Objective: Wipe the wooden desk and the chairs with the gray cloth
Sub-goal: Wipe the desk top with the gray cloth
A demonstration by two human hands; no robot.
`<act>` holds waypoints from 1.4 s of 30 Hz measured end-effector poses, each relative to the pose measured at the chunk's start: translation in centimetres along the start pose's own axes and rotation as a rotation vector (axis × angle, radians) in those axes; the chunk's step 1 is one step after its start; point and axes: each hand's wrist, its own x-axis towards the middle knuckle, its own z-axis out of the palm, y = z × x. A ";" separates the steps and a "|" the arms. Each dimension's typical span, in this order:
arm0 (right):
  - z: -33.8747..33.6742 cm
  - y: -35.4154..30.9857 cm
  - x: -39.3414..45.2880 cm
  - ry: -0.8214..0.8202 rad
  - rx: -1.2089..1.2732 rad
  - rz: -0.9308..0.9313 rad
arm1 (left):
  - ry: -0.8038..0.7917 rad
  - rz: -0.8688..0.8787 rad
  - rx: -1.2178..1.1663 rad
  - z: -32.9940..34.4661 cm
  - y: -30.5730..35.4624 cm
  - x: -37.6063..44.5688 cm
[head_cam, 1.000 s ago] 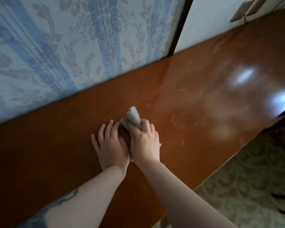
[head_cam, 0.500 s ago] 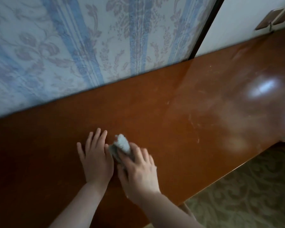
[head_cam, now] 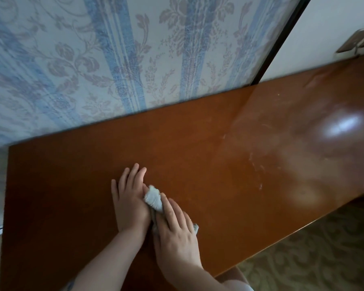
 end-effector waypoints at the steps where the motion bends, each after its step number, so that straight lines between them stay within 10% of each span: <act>1: 0.0 -0.1 0.1 -0.047 -0.032 -0.009 | 0.014 0.001 -0.004 0.0 0.0 0.0; 23: -0.8 3.0 0.3 -0.008 0.020 0.227 | 0.027 -0.001 0.023 -0.1 0.3 -0.2; 30: -5.4 2.8 3.5 0.162 0.607 0.410 | 0.003 -0.012 0.074 -0.2 0.3 -0.3; 34: -8.4 5.7 4.4 -0.111 1.231 0.669 | 0.013 0.001 0.067 -0.1 0.2 -0.3; 42: -8.0 9.1 3.6 0.121 0.078 0.496 | 0.014 -0.004 0.076 0.1 0.2 -0.2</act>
